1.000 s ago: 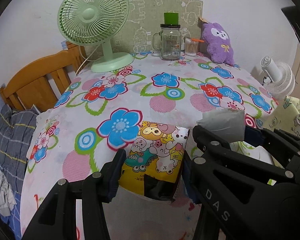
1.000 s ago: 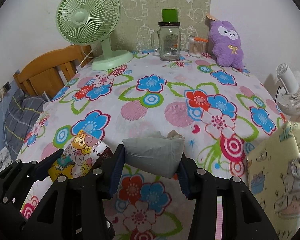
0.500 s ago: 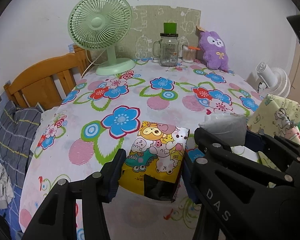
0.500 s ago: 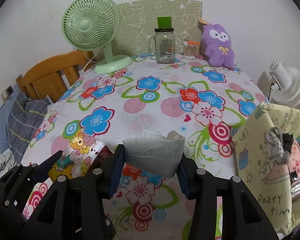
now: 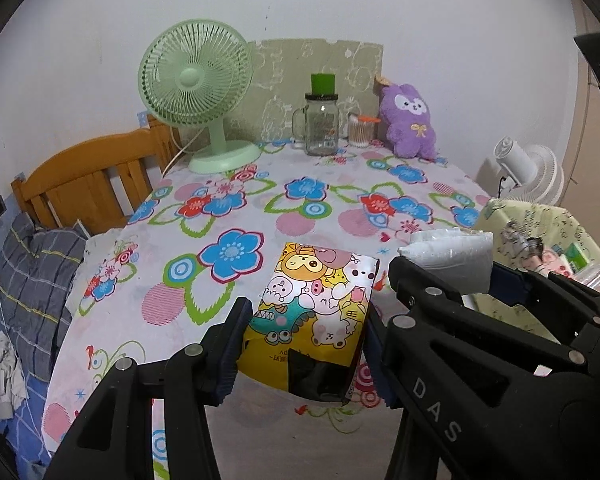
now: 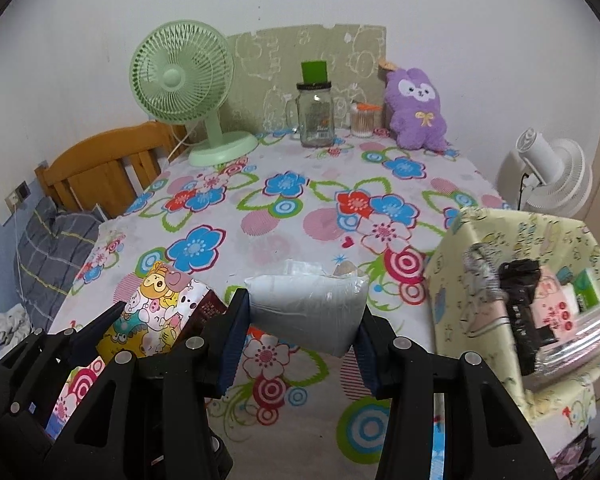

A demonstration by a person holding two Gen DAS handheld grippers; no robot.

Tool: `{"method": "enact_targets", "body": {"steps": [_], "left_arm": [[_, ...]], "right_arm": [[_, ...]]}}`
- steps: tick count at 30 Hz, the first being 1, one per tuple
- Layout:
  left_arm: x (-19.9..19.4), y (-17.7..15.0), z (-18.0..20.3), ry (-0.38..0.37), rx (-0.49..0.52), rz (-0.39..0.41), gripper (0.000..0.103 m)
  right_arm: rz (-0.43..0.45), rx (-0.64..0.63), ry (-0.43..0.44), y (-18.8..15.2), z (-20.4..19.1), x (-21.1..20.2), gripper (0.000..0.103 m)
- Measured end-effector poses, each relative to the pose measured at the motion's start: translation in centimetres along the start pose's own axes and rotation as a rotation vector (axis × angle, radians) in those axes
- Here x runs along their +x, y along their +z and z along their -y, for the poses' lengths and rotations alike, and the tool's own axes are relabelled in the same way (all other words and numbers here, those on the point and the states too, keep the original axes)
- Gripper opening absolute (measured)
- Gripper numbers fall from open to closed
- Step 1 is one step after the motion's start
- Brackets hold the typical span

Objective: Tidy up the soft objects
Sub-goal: 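Carry the yellow packet with the left tool while the right tool carries the white roll to the paper box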

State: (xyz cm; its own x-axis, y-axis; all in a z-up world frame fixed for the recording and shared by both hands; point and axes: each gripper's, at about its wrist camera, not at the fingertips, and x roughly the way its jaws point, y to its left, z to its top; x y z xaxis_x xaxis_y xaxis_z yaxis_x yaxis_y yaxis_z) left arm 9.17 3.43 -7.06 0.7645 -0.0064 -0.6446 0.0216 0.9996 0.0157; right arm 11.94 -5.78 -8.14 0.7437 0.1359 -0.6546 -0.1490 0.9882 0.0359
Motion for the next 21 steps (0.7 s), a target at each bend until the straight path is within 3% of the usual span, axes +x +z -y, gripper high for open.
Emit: {"method": "enact_targets", "body": {"steps": [21], "left_arm": [[-5.6,0.9,2.7,-0.019,0.019,0.108,0.056]], "right_arm": [[0.107,0.019,-0.018,0.5,2.1,-6.7,0.051]]}}
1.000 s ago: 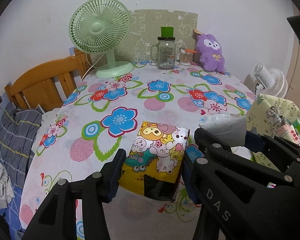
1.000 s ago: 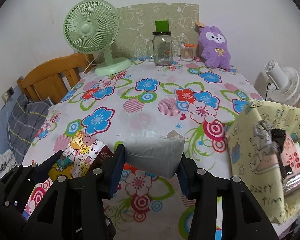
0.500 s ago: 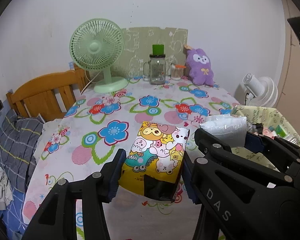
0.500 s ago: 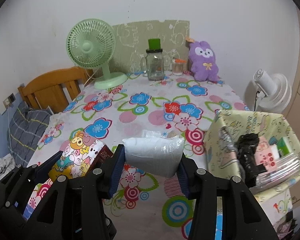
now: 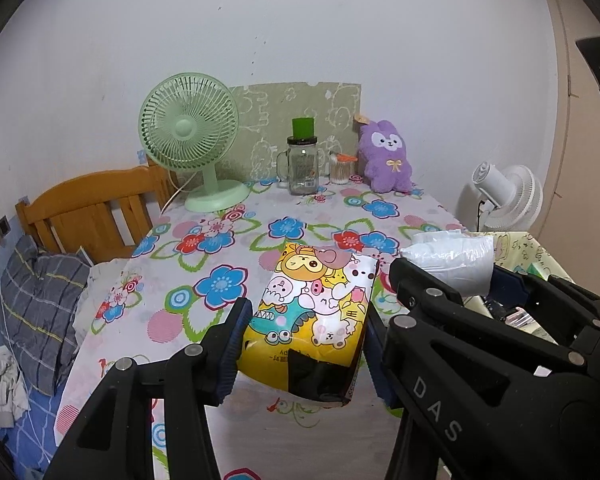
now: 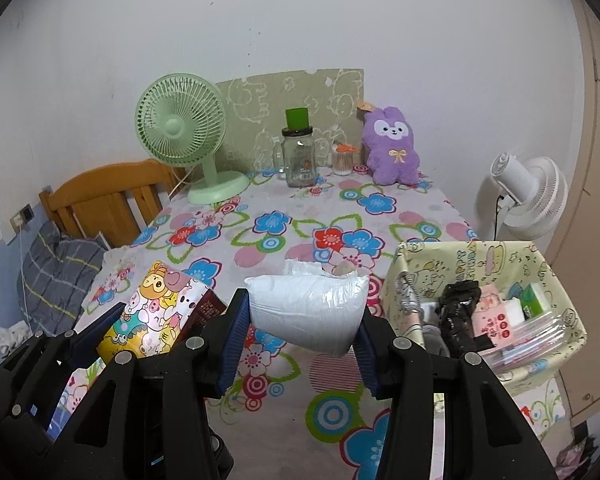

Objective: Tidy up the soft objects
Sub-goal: 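Carry the yellow packet with the left tool while the right tool carries the white roll to the paper box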

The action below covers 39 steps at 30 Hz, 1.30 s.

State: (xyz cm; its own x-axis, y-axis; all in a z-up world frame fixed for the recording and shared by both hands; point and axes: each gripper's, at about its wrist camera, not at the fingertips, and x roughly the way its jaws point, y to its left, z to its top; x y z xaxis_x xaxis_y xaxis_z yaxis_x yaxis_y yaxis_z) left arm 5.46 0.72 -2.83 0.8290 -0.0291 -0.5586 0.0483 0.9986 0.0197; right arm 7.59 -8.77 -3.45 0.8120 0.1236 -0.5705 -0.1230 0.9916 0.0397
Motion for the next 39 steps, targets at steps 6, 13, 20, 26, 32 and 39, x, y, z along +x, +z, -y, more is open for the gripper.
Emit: {"method": "enact_targets", "body": {"steps": [6,13,20,26,32,39], "left_arm": [[-0.8,0.4,1.2,-0.022,0.013,0.025,0.056],[-1.2,0.7,3.2,-0.056,0.037,0.049,0.055],[-1.2,1.2,5.2,-0.082,0.057,0.061,0.056],[-0.9,1.5,6.9,-0.103,0.067,0.068,0.056],[-0.4,1.9,8.7,-0.118,0.081,0.071,0.056],[0.7,2.3,10.7,-0.13,0.102,0.069,0.056]], "right_arm": [[0.025,0.006,-0.019,0.2,1.1,-1.4,0.051],[0.054,0.024,-0.053,0.4,3.0,-2.8,0.051],[0.07,0.044,-0.08,0.5,5.1,-3.5,0.051],[0.078,0.055,-0.103,0.6,6.7,-3.6,0.051],[0.085,0.066,-0.122,0.7,8.4,-3.5,0.051],[0.087,0.081,-0.135,1.0,10.5,-2.7,0.051]]}}
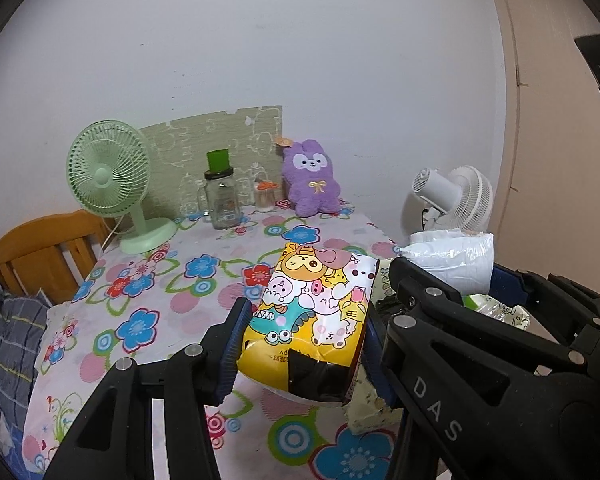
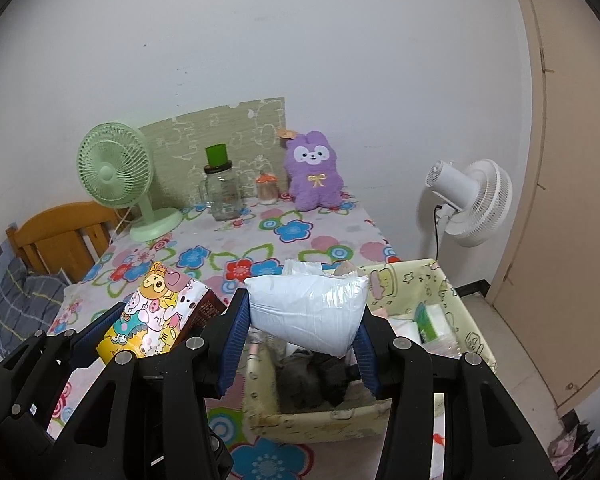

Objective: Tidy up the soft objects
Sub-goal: 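Carry the yellow packet with the left tool while the right tool carries the white roll to the paper box, then open the left tool over the paper box while the right tool releases the white roll into it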

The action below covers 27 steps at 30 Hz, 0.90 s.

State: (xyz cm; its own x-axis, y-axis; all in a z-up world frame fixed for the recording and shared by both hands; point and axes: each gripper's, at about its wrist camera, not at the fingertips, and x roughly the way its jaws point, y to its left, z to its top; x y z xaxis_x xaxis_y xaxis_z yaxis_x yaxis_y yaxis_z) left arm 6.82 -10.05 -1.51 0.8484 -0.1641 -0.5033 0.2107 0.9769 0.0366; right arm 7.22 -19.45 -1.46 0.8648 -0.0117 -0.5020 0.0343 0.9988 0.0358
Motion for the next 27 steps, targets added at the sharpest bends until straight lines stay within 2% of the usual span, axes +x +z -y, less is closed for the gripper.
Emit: {"method": "enact_targets", "body": {"steps": [16,27], "left_arm": [[3.4,1.0,2.9,-0.063,0.015,-0.001,0.056],[6.7,1.3,4.8,-0.099,0.046,-0.031,0.057]], "right_arm": [[0.01,0.015,-0.05,0.8,3.7,2.3,0.051],[-0.019,0.061,-0.084,0.5,6.4,5.0,0.051]]}}
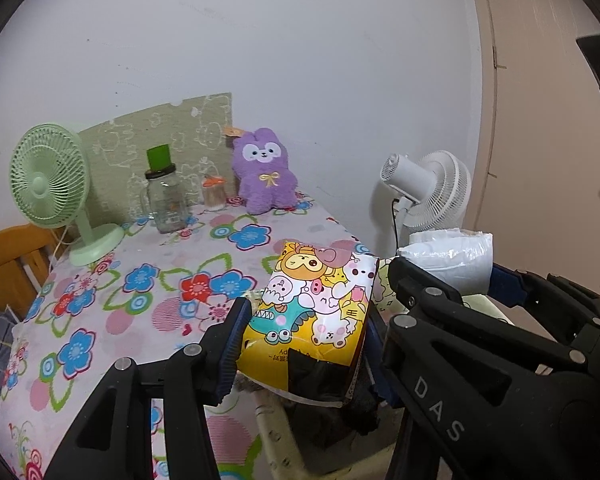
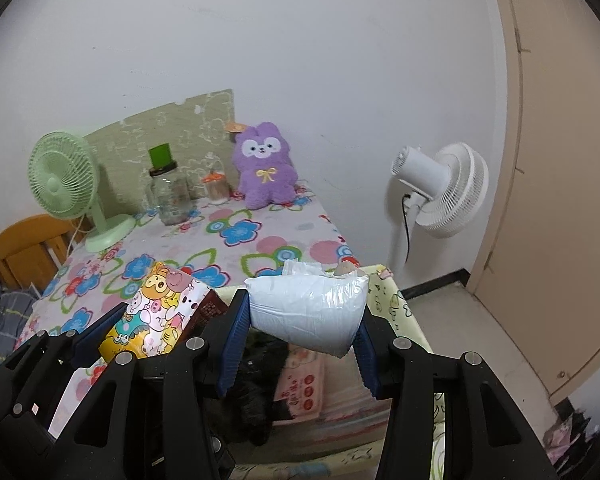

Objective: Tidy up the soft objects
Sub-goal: 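Open the left tool over the paper box while the right tool releases the white roll into it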

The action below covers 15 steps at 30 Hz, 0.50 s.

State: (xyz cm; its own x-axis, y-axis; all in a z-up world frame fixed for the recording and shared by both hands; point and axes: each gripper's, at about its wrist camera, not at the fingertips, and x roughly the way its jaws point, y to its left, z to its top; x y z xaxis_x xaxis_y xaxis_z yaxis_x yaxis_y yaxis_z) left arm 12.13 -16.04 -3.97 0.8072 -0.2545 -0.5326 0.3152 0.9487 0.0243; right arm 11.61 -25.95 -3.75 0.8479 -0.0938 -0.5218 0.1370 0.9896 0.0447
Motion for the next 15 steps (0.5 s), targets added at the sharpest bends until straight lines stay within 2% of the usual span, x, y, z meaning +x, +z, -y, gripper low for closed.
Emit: {"method": "enact_targets", "body": {"steps": [6,8,10,12,15], "left_arm": [[1.9,0.2,0.8,-0.02,0.001,-0.029,0.058],[2.3,0.2,0.9,-0.021,0.003,-0.035,0.063],[2.5,0.3,1.1,-0.021,0.002,-0.038,0.076],[2.7,0.3,1.2,-0.016,0.007,-0.04,0.083],[2.7,0.3,1.4,0.0,0.017,-0.047,0.086]], "right_arm": [[-0.023,0.025,-0.013,0.0,1.3,1.4,0.051],[-0.028,0.029,-0.018,0.0,1.7,1.8,0.051],[-0.031,0.031,-0.02,0.0,1.9,2.1,0.051],[-0.032,0.034,-0.021,0.0,2.1,2.3,0.051],[-0.036,0.037,-0.014,0.0,2.2,2.5,0.051]]}}
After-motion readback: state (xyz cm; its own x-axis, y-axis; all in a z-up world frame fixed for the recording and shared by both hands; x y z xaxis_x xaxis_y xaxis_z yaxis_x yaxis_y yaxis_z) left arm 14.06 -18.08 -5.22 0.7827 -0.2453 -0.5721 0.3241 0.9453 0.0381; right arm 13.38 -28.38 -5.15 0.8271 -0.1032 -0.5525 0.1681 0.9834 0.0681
